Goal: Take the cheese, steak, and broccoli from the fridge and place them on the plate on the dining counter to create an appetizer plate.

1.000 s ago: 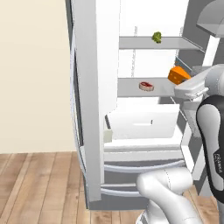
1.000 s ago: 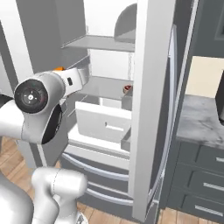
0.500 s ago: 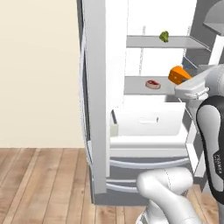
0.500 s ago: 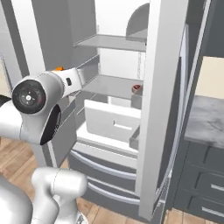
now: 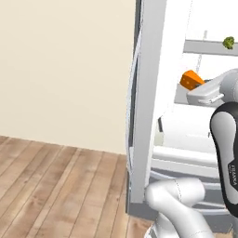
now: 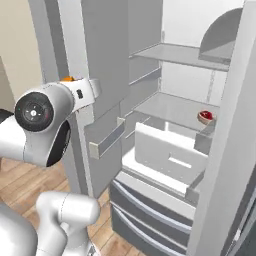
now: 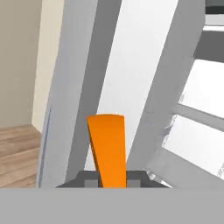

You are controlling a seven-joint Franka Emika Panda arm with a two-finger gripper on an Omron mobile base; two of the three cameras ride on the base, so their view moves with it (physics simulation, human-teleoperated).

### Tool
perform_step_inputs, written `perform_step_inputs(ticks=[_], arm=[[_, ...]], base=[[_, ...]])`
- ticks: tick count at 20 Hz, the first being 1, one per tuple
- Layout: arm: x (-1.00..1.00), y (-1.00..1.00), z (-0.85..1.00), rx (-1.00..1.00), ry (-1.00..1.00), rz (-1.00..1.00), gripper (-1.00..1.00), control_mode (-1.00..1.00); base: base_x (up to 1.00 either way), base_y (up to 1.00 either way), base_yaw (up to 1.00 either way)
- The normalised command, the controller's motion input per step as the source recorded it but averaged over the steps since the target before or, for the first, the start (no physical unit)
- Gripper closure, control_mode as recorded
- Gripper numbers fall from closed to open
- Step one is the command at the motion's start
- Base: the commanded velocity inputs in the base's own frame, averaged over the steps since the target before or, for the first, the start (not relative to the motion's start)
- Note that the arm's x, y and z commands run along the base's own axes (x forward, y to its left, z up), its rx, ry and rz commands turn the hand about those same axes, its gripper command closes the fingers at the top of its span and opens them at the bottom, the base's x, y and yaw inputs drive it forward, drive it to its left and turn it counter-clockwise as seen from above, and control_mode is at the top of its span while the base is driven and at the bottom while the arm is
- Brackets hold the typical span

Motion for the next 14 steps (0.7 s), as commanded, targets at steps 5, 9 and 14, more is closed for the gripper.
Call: perform_step_inputs(ticks=[5, 9, 14], arm=[[0.0, 0.0, 0.0, 0.0, 0.0, 0.0, 1.0, 1.0], [0.0, 0.0, 0.0, 0.0, 0.0, 0.0, 1.0, 1.0], [0.0, 0.0, 0.0, 0.0, 0.0, 0.0, 1.0, 1.0]], base=[[-0.36, 0.38, 0.57], [-0.25, 0.44, 0.55], [-0.03, 0.49, 0.53]])
